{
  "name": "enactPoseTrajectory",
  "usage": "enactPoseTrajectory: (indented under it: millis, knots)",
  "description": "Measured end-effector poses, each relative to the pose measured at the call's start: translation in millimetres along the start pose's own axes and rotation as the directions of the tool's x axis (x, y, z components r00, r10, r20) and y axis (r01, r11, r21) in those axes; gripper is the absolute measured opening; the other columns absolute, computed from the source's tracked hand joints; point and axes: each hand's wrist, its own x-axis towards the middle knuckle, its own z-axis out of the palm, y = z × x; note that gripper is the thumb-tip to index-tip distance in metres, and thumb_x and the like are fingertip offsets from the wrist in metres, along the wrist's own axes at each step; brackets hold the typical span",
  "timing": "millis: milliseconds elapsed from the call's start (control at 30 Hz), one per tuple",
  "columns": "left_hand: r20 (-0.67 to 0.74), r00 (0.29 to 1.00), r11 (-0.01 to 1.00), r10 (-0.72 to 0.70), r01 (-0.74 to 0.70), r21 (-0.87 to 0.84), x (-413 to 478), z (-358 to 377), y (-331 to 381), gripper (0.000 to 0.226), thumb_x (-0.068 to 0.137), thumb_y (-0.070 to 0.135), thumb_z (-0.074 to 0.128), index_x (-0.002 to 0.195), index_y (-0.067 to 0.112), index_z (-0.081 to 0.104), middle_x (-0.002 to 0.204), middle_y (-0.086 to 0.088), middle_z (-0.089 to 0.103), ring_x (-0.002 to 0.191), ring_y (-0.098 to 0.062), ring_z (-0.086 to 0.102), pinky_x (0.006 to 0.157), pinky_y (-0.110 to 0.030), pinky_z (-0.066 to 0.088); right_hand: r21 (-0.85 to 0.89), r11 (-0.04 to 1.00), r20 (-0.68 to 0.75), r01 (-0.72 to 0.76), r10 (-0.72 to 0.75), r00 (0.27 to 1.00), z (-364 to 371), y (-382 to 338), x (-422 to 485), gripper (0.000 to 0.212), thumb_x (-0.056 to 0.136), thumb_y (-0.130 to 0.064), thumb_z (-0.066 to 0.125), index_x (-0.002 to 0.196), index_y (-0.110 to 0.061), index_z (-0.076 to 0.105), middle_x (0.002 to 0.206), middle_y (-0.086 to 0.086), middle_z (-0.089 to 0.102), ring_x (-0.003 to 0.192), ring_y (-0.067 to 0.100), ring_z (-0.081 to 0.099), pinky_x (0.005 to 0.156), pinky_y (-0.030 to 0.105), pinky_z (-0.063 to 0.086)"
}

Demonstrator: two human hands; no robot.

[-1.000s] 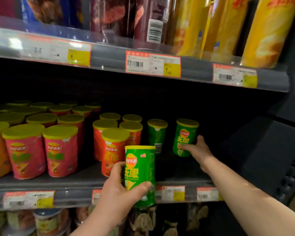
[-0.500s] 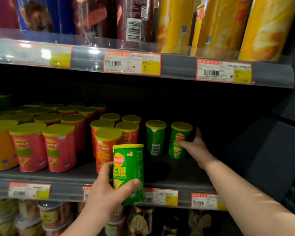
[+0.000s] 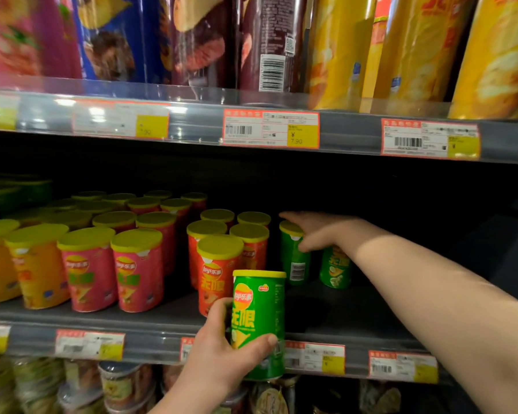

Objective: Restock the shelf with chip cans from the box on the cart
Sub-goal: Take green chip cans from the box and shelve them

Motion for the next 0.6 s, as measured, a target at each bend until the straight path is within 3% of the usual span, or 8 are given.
enactPoseTrajectory:
  millis: [100, 167, 300, 433, 533, 600]
  knots:
    - [0.007, 1.000, 1.000, 0.003, -0.004, 0.014, 0, -2, -3, 0.073, 0.037, 0.062, 0.071, 0.101, 0.032, 0.050, 0.081, 0.018, 0.070, 0.074, 0.003, 0.064, 0.064, -0.010, 0.048, -0.038, 0.998, -0.052, -0.052, 0.050, 0.997, -2, -1, 8, 0.085, 0.086, -0.042, 0.063, 0.152, -0.024, 0.012, 0.157, 0.008, 0.019, 0.141, 0.028, 0.026, 0.110, 0.032, 0.029]
    - [0.006, 1.000, 1.000, -0.002, 0.002, 0.014, 1, -3, -4, 0.075, 0.036, 0.065, 0.068, 0.102, 0.033, 0.049, 0.082, 0.017, 0.070, 0.074, 0.002, 0.065, 0.069, -0.015, 0.052, -0.049, 0.994, -0.051, -0.102, 0.100, 0.994, -3, 1, 11, 0.090, 0.083, -0.059, 0.059, 0.152, -0.024, 0.012, 0.158, 0.009, 0.015, 0.143, 0.029, 0.022, 0.113, 0.035, 0.028]
    - [0.015, 1.000, 1.000, 0.013, -0.012, -0.021, 0, -6, -6, 0.075, 0.038, 0.062, 0.070, 0.104, 0.033, 0.050, 0.088, 0.024, 0.068, 0.077, -0.001, 0.065, 0.069, -0.016, 0.052, 0.071, 0.993, 0.031, -0.092, 0.090, 0.995, -7, 6, 12, 0.088, 0.085, -0.037, 0.064, 0.152, -0.031, 0.006, 0.158, 0.007, 0.017, 0.141, 0.027, 0.025, 0.110, 0.035, 0.031]
    - [0.013, 1.000, 0.999, 0.024, -0.024, -0.024, 1, -7, -8, 0.076, 0.039, 0.063, 0.071, 0.105, 0.032, 0.050, 0.088, 0.018, 0.070, 0.078, -0.002, 0.066, 0.071, -0.019, 0.054, 0.028, 0.992, -0.028, -0.123, 0.124, 0.992, -5, 6, 15, 0.091, 0.083, -0.057, 0.060, 0.151, -0.028, 0.008, 0.158, 0.006, 0.015, 0.142, 0.027, 0.023, 0.111, 0.034, 0.028]
    - [0.012, 1.000, 0.999, 0.021, -0.020, -0.029, 1, -7, -9, 0.076, 0.038, 0.062, 0.072, 0.104, 0.032, 0.051, 0.087, 0.016, 0.070, 0.078, -0.003, 0.067, 0.074, -0.023, 0.055, 0.102, 0.990, 0.043, -0.096, 0.092, 0.995, -5, 11, 15, 0.089, 0.084, -0.041, 0.064, 0.151, -0.032, 0.007, 0.158, 0.005, 0.015, 0.142, 0.027, 0.023, 0.110, 0.036, 0.030]
    - [0.013, 1.000, 0.999, 0.020, -0.020, -0.028, 1, -7, -10, 0.076, 0.038, 0.062, 0.071, 0.104, 0.032, 0.051, 0.087, 0.018, 0.070, 0.078, -0.002, 0.066, 0.073, -0.020, 0.054, 0.095, 0.992, 0.008, -0.088, 0.088, 0.996, -4, 14, 16, 0.088, 0.084, -0.041, 0.065, 0.151, -0.030, 0.009, 0.157, 0.006, 0.021, 0.139, 0.026, 0.029, 0.108, 0.034, 0.034]
